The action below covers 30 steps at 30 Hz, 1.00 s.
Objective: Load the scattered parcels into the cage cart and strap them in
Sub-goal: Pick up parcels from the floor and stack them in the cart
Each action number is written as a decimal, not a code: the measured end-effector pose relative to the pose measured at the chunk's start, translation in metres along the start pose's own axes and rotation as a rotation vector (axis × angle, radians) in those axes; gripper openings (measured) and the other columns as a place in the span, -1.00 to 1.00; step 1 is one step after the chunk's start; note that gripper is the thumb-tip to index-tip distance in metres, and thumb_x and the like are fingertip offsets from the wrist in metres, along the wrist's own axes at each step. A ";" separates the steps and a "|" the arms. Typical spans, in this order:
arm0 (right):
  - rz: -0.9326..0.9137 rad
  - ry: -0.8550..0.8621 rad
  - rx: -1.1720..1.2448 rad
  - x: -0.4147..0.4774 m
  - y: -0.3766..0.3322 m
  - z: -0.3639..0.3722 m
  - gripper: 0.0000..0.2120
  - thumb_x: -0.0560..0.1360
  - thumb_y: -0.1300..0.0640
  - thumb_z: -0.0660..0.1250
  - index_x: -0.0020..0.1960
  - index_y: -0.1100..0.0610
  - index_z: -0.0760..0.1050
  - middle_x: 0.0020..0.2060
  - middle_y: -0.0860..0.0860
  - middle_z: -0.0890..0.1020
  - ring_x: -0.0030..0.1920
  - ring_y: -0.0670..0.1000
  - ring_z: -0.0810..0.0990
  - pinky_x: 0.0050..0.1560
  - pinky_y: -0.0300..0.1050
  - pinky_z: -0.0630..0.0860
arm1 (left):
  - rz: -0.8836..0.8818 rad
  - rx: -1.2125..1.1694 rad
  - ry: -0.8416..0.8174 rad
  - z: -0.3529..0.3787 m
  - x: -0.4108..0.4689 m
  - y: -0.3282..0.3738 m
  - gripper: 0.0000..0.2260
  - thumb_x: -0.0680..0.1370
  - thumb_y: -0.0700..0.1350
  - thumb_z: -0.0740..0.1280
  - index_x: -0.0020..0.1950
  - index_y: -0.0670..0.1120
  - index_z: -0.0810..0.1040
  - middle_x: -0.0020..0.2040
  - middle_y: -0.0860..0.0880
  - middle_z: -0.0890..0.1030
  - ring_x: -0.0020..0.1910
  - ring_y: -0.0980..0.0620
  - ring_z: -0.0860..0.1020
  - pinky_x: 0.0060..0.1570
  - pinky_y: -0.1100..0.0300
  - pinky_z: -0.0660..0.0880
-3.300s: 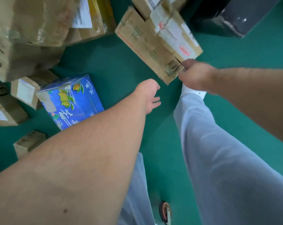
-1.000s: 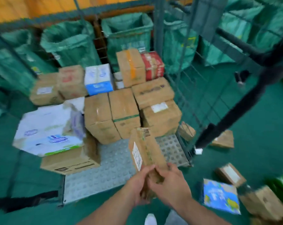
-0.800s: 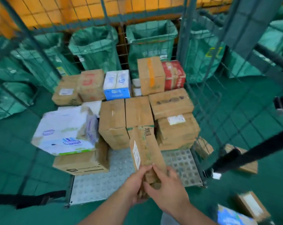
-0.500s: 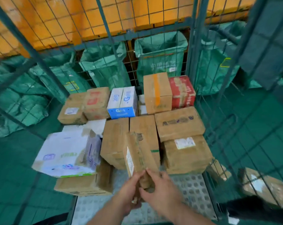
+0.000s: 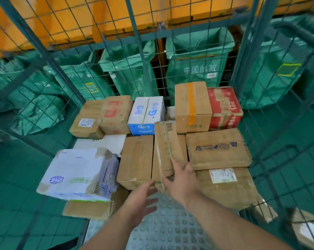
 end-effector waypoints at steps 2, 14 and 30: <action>0.018 0.017 -0.028 0.025 -0.010 0.008 -0.24 0.56 -0.33 0.22 0.64 -0.19 -0.04 0.41 0.19 0.25 0.23 0.18 0.52 0.21 0.05 0.56 | 0.017 -0.013 -0.049 -0.001 0.018 0.013 -0.49 0.62 0.18 0.32 0.51 -0.01 0.43 0.31 -0.06 0.59 0.25 -0.11 0.58 0.19 -0.01 0.54; 0.227 0.192 -0.183 0.177 -0.042 0.045 -0.34 0.61 -0.25 0.18 0.60 -0.10 0.02 0.32 0.20 0.26 0.26 0.24 0.42 0.11 0.06 0.48 | 0.072 0.139 -0.227 -0.003 0.139 0.094 -0.62 0.59 0.32 0.26 0.32 0.18 0.54 0.17 0.07 0.69 0.25 -0.03 0.57 0.31 0.03 0.48; 0.209 0.447 -0.151 0.372 -0.053 0.053 -0.29 0.60 -0.13 0.30 0.57 0.19 0.13 0.53 0.29 0.12 0.43 0.34 0.31 0.45 0.11 0.30 | 0.058 0.288 -0.123 -0.090 0.230 0.120 -0.92 0.66 0.06 0.28 0.12 0.12 0.51 0.16 0.07 0.66 0.16 0.06 0.61 0.31 -0.01 0.52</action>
Point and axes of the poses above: each hand's wrist, its own x-axis towards the middle knuckle, its own z-axis out of the palm, y = z × x, the point moved 8 cm from there along x, towards the middle knuckle
